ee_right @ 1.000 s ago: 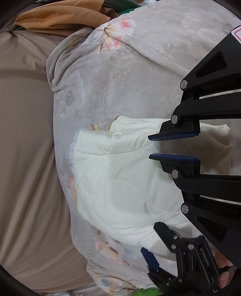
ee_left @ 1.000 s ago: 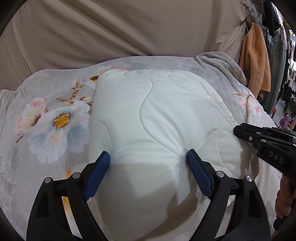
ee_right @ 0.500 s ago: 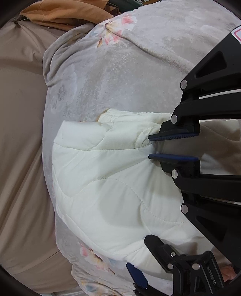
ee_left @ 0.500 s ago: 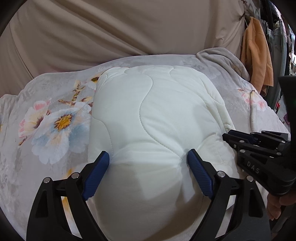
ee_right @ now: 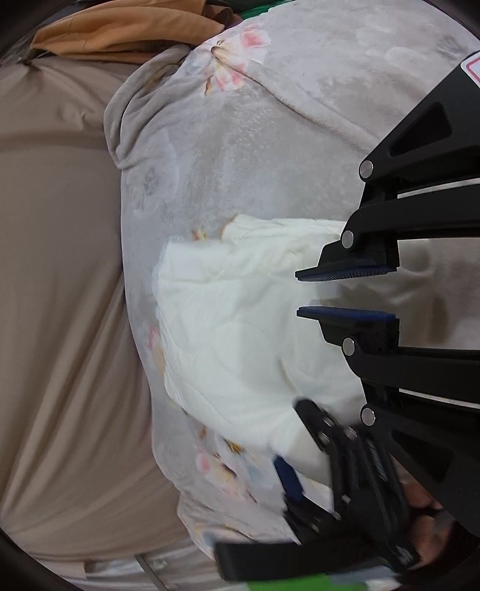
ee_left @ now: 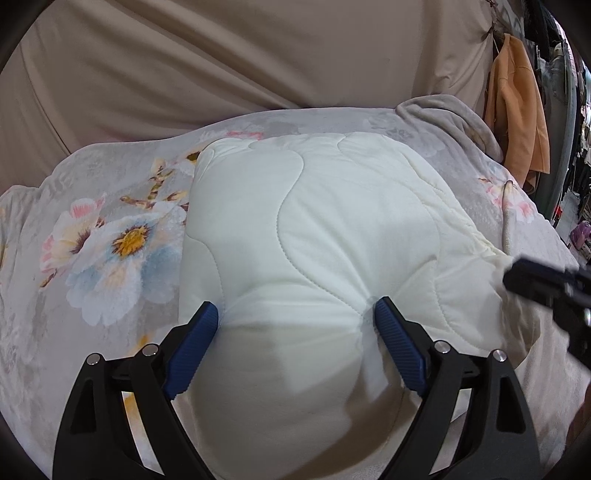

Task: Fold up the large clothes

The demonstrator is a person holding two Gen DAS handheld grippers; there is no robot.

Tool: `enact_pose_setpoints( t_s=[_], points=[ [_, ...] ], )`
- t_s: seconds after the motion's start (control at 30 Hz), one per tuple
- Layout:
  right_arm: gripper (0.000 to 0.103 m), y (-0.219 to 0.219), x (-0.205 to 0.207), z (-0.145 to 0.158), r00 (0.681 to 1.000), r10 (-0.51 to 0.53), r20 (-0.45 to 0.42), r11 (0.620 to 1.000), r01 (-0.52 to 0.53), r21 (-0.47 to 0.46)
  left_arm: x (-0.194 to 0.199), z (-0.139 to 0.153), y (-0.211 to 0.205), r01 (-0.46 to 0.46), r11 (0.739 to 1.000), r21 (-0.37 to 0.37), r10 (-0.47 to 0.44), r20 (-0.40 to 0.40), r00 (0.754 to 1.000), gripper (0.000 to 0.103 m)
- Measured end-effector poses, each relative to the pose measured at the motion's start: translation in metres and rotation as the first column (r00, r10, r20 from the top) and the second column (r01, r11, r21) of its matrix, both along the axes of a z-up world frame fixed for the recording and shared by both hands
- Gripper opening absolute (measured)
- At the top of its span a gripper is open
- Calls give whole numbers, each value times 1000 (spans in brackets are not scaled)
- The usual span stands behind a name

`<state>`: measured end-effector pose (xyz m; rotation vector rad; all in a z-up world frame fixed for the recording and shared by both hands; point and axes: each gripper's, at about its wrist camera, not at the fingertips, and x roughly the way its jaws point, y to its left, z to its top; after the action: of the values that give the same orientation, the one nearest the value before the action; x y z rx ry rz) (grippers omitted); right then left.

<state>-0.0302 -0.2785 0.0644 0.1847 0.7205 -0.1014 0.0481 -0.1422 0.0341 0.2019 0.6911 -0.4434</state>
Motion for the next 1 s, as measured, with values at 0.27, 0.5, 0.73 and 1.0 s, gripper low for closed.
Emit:
enact_pose_setpoints(
  t_s=[0.27, 0.5, 0.73, 1.0],
  points=[
    [10, 7, 6, -53, 993, 9, -121, 1000, -6, 29, -8, 1, -5, -3, 999, 34, 2, 20, 1000, 85],
    [8, 10, -11, -40, 993, 3, -118, 1000, -2, 3, -13, 3, -1, -1, 1000, 24, 1, 14, 1000, 85],
    [13, -2, -10, -27, 996, 35, -79, 995, -27, 101, -21, 24, 8, 20, 1000, -12, -20, 45, 999, 85],
    [47, -59, 71, 28, 997, -65, 30, 969, 56, 240, 18, 67, 14, 5, 996, -88, 2, 72, 997, 89]
  ],
)
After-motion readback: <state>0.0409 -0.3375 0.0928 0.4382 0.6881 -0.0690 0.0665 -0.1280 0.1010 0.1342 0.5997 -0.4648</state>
